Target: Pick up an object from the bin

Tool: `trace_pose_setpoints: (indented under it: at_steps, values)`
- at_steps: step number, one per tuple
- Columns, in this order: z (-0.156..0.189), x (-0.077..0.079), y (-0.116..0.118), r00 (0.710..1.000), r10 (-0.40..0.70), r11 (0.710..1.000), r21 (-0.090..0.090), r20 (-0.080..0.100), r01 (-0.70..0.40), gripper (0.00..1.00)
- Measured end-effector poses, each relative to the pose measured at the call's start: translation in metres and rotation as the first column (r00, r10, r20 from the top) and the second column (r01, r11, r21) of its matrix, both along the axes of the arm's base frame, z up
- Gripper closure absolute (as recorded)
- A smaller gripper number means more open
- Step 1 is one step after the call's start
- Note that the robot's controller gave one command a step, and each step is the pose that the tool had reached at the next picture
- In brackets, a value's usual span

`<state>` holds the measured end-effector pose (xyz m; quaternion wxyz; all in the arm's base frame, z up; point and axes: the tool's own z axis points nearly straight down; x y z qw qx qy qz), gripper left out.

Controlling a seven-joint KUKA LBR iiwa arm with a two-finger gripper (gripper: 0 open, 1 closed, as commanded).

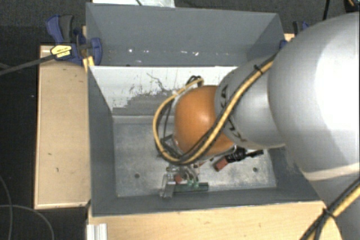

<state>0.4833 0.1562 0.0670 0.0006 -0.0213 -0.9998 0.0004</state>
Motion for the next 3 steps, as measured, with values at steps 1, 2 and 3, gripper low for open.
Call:
trace_pose_setpoints:
  at_steps: [1,2,3]
  values:
    - [0.003,0.009,-0.065,1.0,0.024,1.0,-0.003,0.0,-0.024,0.0]
    - [0.003,0.008,-0.06,1.0,0.023,1.0,0.001,0.0,-0.023,1.0]
    - [0.25,0.027,-0.026,0.999,0.044,0.999,0.003,0.013,-0.044,1.0]
